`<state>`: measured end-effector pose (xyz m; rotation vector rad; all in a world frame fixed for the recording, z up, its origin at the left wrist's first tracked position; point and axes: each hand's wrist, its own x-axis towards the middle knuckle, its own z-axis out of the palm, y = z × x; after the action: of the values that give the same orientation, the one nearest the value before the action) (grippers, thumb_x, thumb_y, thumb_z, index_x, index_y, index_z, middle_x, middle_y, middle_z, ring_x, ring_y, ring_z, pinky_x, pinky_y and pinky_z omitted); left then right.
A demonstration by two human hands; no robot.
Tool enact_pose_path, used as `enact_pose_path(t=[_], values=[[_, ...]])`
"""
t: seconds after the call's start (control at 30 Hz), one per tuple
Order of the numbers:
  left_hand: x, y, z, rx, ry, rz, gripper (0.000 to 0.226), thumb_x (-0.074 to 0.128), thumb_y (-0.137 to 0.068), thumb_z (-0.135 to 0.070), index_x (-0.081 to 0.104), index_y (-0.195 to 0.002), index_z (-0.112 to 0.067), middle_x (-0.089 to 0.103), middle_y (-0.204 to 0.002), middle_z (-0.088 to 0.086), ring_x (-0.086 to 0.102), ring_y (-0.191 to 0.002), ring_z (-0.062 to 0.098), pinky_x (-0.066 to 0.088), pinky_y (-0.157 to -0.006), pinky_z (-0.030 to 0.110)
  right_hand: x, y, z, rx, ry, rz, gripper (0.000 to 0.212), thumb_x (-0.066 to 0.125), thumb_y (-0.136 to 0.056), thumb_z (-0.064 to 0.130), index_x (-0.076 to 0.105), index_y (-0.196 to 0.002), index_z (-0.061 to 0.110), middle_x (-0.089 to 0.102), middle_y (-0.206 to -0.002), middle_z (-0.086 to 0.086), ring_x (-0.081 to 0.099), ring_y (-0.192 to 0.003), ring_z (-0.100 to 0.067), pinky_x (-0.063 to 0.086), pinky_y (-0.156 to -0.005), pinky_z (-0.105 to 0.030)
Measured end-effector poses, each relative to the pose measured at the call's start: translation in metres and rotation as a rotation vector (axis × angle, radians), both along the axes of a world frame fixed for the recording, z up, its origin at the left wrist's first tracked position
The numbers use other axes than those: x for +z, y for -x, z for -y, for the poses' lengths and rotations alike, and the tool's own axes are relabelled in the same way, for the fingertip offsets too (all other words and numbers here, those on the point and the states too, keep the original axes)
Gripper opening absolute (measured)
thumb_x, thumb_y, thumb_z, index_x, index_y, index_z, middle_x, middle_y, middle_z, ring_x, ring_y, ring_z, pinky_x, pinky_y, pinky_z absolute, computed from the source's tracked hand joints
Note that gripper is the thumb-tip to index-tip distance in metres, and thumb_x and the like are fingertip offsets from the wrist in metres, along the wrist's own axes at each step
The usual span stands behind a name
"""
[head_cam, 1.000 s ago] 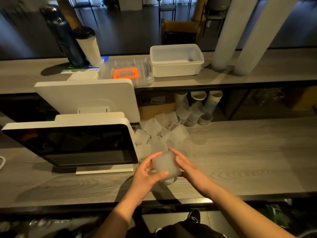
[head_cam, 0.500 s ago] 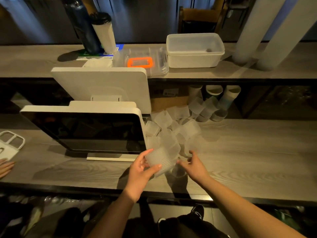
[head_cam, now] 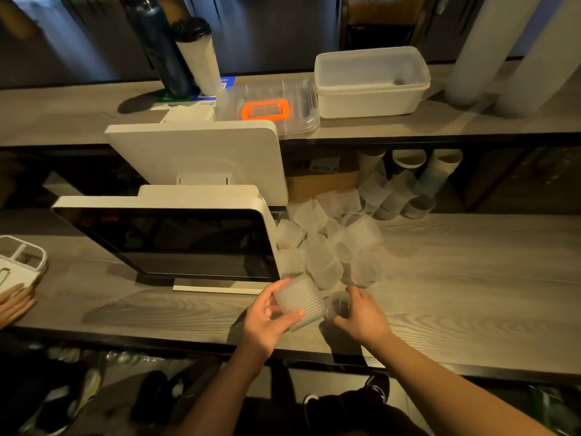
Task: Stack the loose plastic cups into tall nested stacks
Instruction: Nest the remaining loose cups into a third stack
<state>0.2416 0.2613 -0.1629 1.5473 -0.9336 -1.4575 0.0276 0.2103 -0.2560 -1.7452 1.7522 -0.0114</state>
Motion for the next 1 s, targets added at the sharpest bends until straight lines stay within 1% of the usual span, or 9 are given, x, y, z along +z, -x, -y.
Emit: enact_pose_path(t=[0.1,0.17,0.3,0.4,0.53,0.7,0.83,0.9,1.0], values=[[0.0,0.003,0.003,-0.008,0.01,-0.004,0.059,0.084,-0.074,-0.01,0.061,-0.124,-0.031,0.066,-0.122,-0.001,0.066,-0.106,0.008,0.055,-0.081,0.027,0.02,0.006,-0.005,-0.18,0.05,0.127,0.076,0.066,-0.084,0.044,0.037,-0.148,0.016,0.048,-0.14,-0.009,0.049,-0.127,-0.027,0.043,-0.104,-0.036],[0.001,0.008,0.006,-0.019,0.016,-0.007,0.067,0.089,-0.063,-0.027,0.062,-0.124,-0.033,0.067,-0.122,-0.003,0.066,-0.107,0.008,0.056,-0.082,0.029,0.039,0.013,-0.006,-0.309,0.124,0.222,0.071,0.065,-0.086,0.044,0.04,-0.148,0.019,0.05,-0.135,-0.008,0.054,-0.121,-0.025,0.046,-0.098,-0.035],[0.007,0.021,0.013,-0.036,0.037,-0.033,0.067,0.088,-0.06,-0.03,0.063,-0.122,-0.036,0.071,-0.114,-0.008,0.066,-0.109,0.011,0.057,-0.082,0.03,0.085,0.027,-0.001,-0.617,0.18,0.674,0.046,0.064,-0.094,0.036,0.052,-0.135,0.022,0.058,-0.127,-0.006,0.057,-0.104,-0.015,0.047,-0.081,-0.025],[0.012,0.032,0.02,-0.079,0.036,-0.047,0.064,0.089,-0.068,-0.019,0.061,-0.123,-0.036,0.068,-0.12,-0.005,0.066,-0.111,0.012,0.057,-0.083,0.03,0.111,0.034,-0.003,-0.632,0.134,0.992,0.051,0.062,-0.092,0.047,0.049,-0.141,0.037,0.06,-0.127,0.003,0.059,-0.115,-0.014,0.05,-0.098,-0.037],[0.022,0.046,0.027,-0.112,0.076,-0.04,0.077,0.092,-0.049,-0.036,0.062,-0.12,-0.03,0.067,-0.123,-0.001,0.065,-0.113,0.015,0.055,-0.09,0.033,0.124,0.038,-0.009,-0.534,0.147,1.011,0.057,0.06,-0.073,0.071,0.054,-0.128,0.059,0.059,-0.132,0.007,0.056,-0.123,-0.012,0.044,-0.11,-0.048],[0.032,0.052,0.03,-0.149,0.115,-0.058,0.078,0.087,-0.049,-0.041,0.062,-0.121,-0.031,0.066,-0.123,-0.004,0.064,-0.111,0.01,0.054,-0.088,0.028,0.131,0.039,-0.018,-0.501,0.158,1.008,0.047,0.056,-0.083,0.053,0.057,-0.129,0.046,0.059,-0.127,0.006,0.057,-0.117,-0.008,0.044,-0.109,-0.044],[0.038,0.059,0.027,-0.191,0.119,-0.06,0.075,0.087,-0.05,-0.04,0.063,-0.12,-0.031,0.066,-0.121,-0.005,0.065,-0.106,0.004,0.054,-0.082,0.025,0.132,0.034,-0.026,-0.423,0.025,1.039,0.05,0.049,-0.086,0.057,0.053,-0.133,0.041,0.056,-0.135,0.007,0.057,-0.117,-0.001,0.045,-0.108,-0.034],[0.036,0.062,0.026,-0.193,0.119,-0.078,0.076,0.087,-0.05,-0.038,0.062,-0.121,-0.027,0.066,-0.121,-0.001,0.066,-0.105,0.006,0.054,-0.08,0.024,0.127,0.03,-0.031,-0.358,-0.063,1.068,0.055,0.043,-0.092,0.061,0.045,-0.142,0.038,0.053,-0.139,0.011,0.055,-0.122,-0.003,0.049,-0.105,-0.037],[0.032,0.065,0.024,-0.195,0.111,-0.111,0.077,0.087,-0.051,-0.035,0.061,-0.123,-0.024,0.067,-0.122,0.002,0.067,-0.107,0.01,0.055,-0.079,0.024,0.12,0.028,-0.032,-0.364,-0.1,1.086,0.072,0.066,-0.08,0.062,0.042,-0.144,0.037,0.057,-0.135,0.004,0.061,-0.118,-0.012,0.053,-0.101,-0.042]])
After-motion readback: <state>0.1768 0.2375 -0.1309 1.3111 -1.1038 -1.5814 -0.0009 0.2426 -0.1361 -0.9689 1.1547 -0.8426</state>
